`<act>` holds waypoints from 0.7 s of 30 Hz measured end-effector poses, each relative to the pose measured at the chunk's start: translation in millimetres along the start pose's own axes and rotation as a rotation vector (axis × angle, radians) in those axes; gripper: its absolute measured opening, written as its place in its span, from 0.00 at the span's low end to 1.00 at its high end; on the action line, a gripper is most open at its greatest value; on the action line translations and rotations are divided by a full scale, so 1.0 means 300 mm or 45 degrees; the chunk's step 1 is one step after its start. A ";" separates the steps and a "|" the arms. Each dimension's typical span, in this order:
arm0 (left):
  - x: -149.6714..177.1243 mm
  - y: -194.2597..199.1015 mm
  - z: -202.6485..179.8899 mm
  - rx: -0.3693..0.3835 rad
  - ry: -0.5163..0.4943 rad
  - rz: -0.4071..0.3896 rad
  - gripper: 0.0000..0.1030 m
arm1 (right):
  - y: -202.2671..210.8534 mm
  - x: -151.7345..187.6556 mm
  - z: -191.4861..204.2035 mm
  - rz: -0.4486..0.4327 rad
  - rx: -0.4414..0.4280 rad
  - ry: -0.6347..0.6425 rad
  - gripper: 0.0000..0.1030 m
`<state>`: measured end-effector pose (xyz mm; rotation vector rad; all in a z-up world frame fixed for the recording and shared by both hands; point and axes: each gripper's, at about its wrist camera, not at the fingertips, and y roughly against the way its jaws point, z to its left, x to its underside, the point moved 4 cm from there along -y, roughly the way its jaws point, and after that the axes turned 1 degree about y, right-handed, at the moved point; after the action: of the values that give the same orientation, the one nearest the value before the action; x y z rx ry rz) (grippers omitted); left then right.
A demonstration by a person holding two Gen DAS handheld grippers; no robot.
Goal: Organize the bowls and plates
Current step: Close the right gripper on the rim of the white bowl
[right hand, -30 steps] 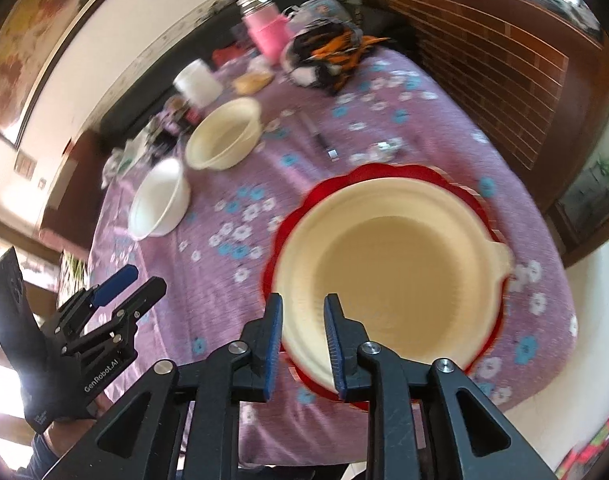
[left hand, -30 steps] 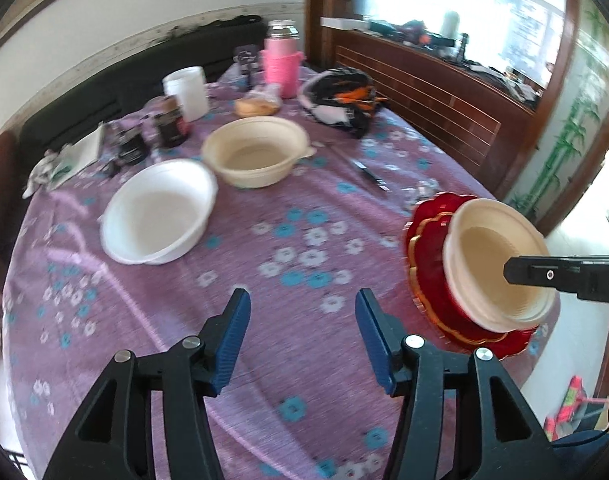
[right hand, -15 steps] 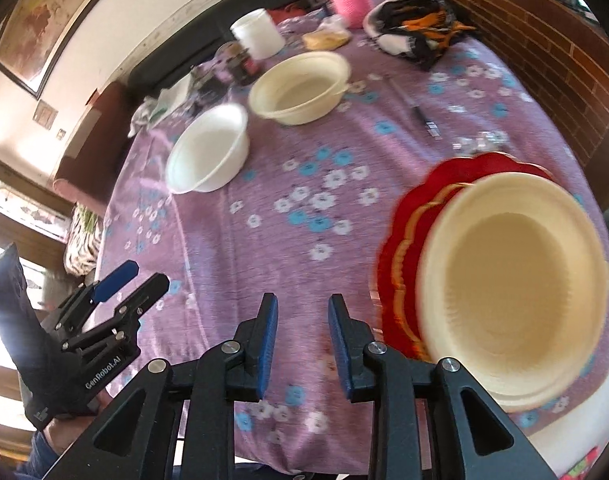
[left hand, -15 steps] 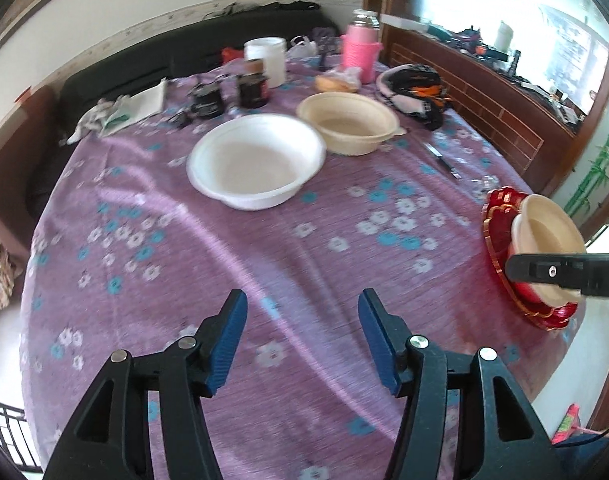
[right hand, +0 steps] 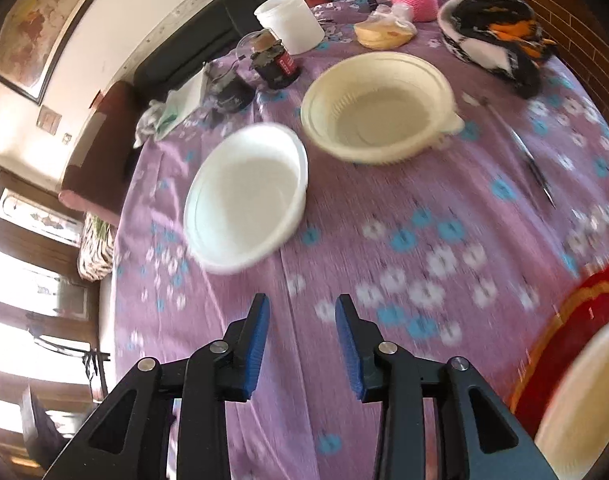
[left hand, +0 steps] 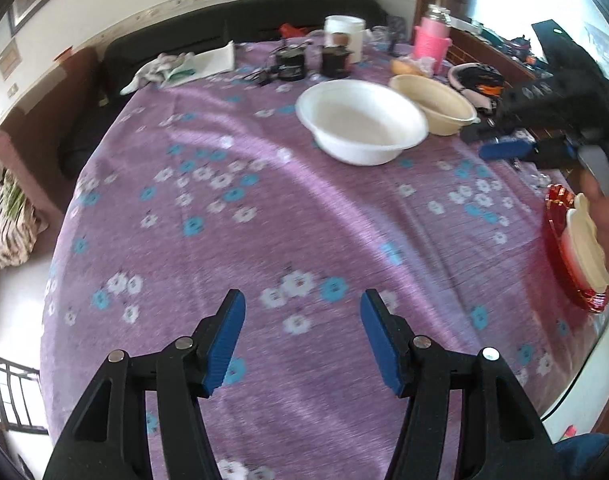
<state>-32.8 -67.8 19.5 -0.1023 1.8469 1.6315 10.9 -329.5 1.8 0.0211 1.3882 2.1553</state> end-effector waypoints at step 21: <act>0.009 -0.007 0.068 -0.018 0.064 0.006 0.58 | -0.213 -0.083 0.015 0.106 -0.049 -0.101 0.06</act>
<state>-25.3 -48.9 16.3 -0.1462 1.8748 1.6593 62.1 -318.3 -42.7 0.1507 1.3220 2.2237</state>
